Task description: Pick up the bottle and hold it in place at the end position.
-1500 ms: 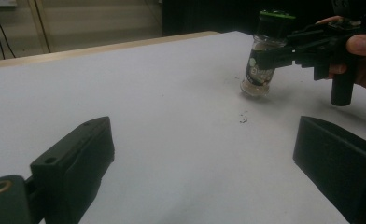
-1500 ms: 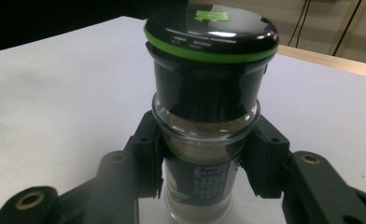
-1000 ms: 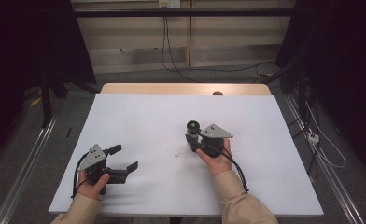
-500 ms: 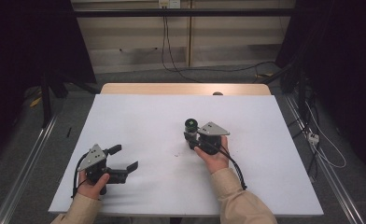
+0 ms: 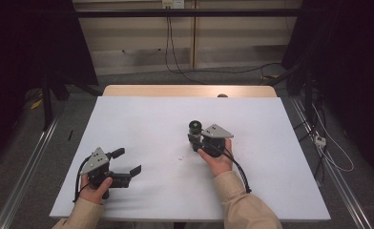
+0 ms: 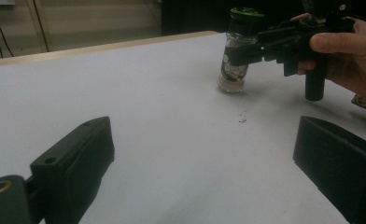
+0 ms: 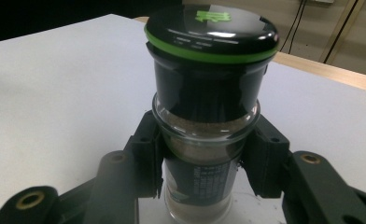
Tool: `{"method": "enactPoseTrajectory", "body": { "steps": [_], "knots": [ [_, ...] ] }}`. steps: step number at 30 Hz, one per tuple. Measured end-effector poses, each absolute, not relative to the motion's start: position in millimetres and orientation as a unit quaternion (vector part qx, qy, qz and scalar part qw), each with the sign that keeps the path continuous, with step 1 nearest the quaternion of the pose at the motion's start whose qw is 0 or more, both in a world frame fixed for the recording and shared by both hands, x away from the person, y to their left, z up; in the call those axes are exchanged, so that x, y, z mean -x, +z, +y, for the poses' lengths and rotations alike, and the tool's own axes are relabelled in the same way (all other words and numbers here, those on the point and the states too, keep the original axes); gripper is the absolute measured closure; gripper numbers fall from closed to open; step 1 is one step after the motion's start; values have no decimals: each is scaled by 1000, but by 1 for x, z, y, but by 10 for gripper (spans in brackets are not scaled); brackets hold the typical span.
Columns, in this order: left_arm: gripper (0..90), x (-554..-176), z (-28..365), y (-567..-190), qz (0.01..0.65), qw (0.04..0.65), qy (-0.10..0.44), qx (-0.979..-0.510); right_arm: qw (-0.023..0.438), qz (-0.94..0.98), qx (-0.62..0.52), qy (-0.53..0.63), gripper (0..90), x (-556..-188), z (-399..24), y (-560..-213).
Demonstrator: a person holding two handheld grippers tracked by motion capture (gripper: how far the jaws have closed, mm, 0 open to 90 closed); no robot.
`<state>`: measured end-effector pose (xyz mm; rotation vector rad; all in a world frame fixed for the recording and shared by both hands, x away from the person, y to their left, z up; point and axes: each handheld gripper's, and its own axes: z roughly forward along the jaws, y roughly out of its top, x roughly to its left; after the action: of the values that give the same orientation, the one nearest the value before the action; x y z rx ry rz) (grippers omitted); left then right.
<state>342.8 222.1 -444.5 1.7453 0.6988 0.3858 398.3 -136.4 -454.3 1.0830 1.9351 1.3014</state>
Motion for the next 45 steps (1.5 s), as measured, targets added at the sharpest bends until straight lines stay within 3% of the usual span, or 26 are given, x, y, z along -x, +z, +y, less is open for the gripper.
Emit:
{"method": "enactPoseTrajectory", "body": {
  "steps": [45],
  "knots": [
    [51,-342,222,-446,300,574,159,-745,285,726,-396,485,538,-411,-126,-459]
  ]
}}
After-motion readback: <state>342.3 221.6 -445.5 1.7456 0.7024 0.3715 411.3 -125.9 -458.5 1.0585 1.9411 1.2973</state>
